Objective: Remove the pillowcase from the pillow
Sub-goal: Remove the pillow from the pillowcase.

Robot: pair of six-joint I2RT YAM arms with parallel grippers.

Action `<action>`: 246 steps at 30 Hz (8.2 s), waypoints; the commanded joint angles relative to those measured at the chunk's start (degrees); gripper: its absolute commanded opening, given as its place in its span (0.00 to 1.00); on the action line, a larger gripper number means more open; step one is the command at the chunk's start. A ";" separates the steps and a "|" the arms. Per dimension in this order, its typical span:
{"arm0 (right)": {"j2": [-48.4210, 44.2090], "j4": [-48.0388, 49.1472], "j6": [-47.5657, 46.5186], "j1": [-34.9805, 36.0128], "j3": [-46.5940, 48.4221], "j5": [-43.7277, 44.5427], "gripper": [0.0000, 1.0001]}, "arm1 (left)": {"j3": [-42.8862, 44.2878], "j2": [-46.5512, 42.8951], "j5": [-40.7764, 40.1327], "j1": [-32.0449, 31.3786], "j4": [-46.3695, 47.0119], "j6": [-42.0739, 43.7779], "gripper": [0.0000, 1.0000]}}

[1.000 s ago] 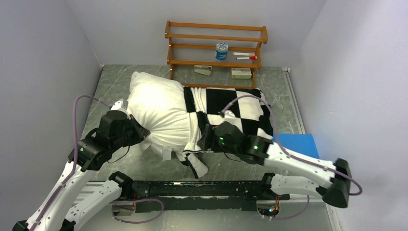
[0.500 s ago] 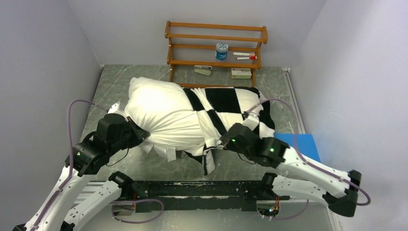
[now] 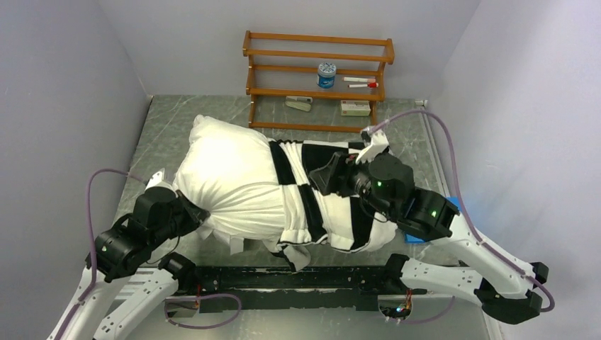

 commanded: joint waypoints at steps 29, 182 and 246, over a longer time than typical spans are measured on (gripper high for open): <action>20.90 29.99 14.56 15.91 -35.65 -15.06 0.58 | 20.92 33.56 10.56 0.66 14.36 27.17 0.94; 4.44 -19.51 -6.59 -23.68 -11.23 -18.36 0.73 | 30.92 33.57 1.06 -3.11 10.37 24.14 0.97; 34.31 18.57 0.88 -15.43 -3.04 -27.35 0.93 | 19.75 22.83 -5.98 -3.20 -1.17 16.29 0.98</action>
